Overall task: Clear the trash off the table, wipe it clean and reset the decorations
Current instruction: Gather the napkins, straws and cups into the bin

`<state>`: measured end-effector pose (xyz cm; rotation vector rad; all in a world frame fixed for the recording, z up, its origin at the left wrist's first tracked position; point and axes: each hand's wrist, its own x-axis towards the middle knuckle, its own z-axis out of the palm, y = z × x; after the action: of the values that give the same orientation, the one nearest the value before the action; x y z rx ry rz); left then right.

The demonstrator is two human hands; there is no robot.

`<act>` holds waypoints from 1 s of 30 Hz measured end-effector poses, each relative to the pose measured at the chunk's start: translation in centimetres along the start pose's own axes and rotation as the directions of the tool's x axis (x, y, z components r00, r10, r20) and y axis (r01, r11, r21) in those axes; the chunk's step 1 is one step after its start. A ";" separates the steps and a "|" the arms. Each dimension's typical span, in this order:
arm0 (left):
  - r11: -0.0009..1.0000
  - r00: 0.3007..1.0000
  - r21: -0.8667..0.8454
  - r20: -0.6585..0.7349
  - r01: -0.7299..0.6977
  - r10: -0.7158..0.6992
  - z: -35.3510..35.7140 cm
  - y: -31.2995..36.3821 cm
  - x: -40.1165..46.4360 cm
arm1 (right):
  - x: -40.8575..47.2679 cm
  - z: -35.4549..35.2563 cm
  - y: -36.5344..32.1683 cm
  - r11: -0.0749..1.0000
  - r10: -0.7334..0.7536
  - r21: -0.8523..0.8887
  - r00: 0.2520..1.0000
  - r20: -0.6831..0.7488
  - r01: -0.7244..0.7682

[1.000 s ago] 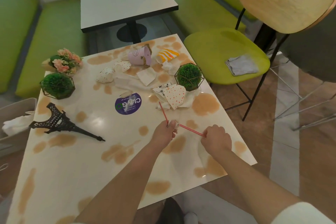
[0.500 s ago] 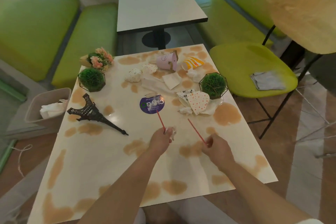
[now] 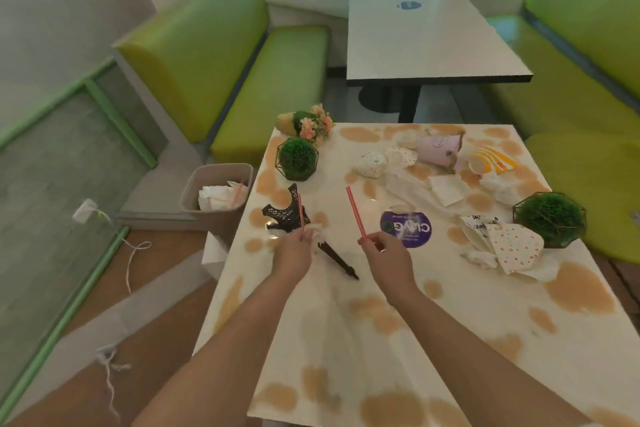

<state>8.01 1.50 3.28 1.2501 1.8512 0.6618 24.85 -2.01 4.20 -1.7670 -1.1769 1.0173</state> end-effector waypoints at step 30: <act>0.978 0.971 0.061 0.117 0.202 -0.208 -20.9 -10.1 28.9 | 16.5 32.5 -13.6 0.986 0.132 -0.129 0.969 0.207 -0.106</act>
<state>-20.41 24.66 -2.17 1.0861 1.8711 0.4203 -5.02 22.72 0.59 -1.8741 -1.2979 1.2591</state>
